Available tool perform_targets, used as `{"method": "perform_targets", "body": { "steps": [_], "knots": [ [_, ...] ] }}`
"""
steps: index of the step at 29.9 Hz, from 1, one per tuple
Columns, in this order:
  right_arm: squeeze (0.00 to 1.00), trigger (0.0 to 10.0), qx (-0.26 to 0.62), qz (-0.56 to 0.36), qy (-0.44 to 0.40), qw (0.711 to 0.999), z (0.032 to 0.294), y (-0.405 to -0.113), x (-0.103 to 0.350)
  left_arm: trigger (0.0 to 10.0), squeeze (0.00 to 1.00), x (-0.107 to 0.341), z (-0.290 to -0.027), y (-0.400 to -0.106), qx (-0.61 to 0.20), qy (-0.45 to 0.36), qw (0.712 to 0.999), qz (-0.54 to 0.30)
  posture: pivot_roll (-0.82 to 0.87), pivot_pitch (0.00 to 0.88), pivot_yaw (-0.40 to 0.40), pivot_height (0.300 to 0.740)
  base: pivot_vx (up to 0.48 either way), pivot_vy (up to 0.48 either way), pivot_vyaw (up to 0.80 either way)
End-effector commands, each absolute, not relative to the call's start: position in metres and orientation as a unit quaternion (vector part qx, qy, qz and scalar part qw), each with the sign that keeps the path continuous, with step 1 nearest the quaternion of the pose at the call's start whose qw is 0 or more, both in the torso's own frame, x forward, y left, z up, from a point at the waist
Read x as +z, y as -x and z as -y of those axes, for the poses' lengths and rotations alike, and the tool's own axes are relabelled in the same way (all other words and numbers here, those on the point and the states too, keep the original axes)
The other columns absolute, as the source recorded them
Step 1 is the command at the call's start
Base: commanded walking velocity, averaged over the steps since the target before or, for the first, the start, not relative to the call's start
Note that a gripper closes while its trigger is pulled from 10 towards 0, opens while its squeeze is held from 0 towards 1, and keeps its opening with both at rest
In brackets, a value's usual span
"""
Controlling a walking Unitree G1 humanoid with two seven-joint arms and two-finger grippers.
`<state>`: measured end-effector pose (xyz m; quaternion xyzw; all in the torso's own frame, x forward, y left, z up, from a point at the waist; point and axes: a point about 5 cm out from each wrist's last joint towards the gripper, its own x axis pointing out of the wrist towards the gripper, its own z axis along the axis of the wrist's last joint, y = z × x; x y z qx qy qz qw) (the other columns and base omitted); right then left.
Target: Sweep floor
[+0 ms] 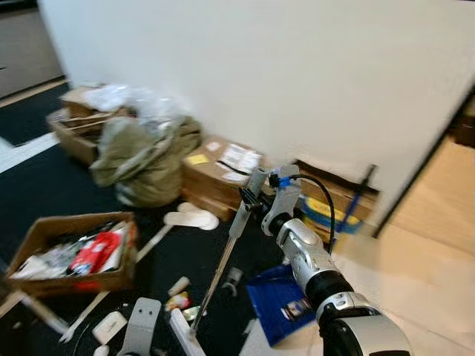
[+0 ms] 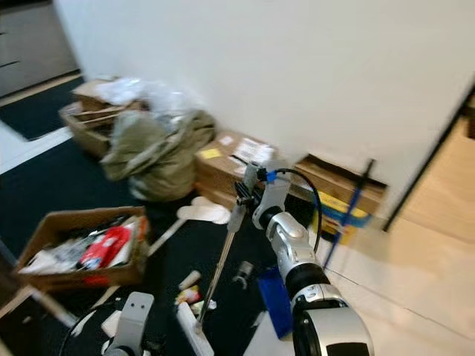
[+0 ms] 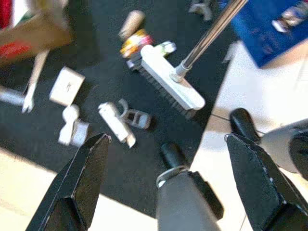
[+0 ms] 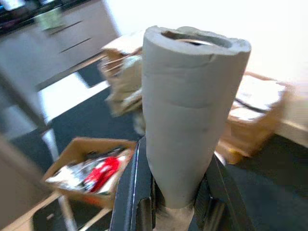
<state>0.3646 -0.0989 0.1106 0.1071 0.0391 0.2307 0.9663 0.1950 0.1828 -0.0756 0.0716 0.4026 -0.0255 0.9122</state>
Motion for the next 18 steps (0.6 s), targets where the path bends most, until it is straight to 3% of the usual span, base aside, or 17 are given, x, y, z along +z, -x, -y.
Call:
{"method": "perform_targets", "body": {
  "steps": [1, 18],
  "knots": [
    [0.00, 10.0, 0.226, -0.025, -0.107, 0.968, 0.102, -0.366, 0.116, 10.0, 0.00, -0.080, -0.179, -0.189, -0.033, -0.073, 0.905, -0.417, -0.10, 0.000, -0.007, 0.740, 0.000, 0.000, 0.00],
    [0.00, 10.0, 0.258, -0.098, 0.022, 0.961, 0.109, -0.328, 0.055, 10.0, 0.00, -0.090, -0.178, -0.170, -0.038, -0.080, 0.887, -0.453, -0.14, 0.000, -0.001, 0.740, 0.000, 0.000, 0.00]
  ]
}}
